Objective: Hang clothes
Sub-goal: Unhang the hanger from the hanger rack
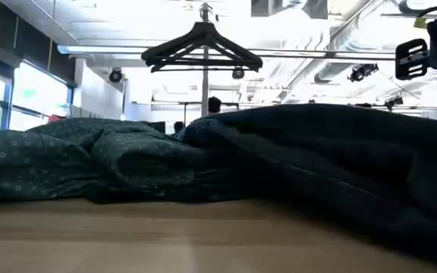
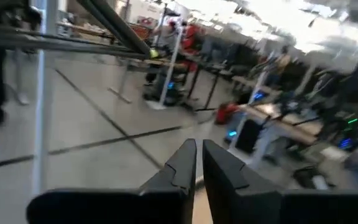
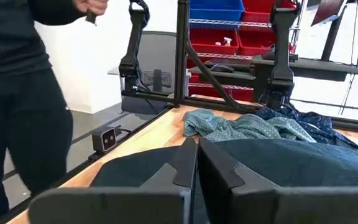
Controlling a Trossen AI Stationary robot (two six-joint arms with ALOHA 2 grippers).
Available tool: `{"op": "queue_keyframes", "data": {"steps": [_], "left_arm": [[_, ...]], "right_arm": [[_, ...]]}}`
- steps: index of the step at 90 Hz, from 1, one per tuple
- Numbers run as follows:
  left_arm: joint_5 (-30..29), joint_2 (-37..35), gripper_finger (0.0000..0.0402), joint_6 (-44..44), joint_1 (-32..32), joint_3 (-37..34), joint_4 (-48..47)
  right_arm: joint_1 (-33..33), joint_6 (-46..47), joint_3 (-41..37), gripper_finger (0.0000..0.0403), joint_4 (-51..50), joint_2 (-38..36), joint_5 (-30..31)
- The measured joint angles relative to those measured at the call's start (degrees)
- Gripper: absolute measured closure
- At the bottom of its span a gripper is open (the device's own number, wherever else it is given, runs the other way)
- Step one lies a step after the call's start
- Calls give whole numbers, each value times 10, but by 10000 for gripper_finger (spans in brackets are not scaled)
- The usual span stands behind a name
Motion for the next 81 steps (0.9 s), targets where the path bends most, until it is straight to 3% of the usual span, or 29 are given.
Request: {"op": "queue_keyframes", "data": {"steps": [25,54,81], "left_arm": [[153,90,324,90,191,88,-11],[211,139,245,275,339,94,57],[293,155,205,179,478,94,74]], "right_arm": [[0,0,0,402,0,0,0],[0,0,0,402,0,0,0],[0,0,0,402,0,0,0]]}}
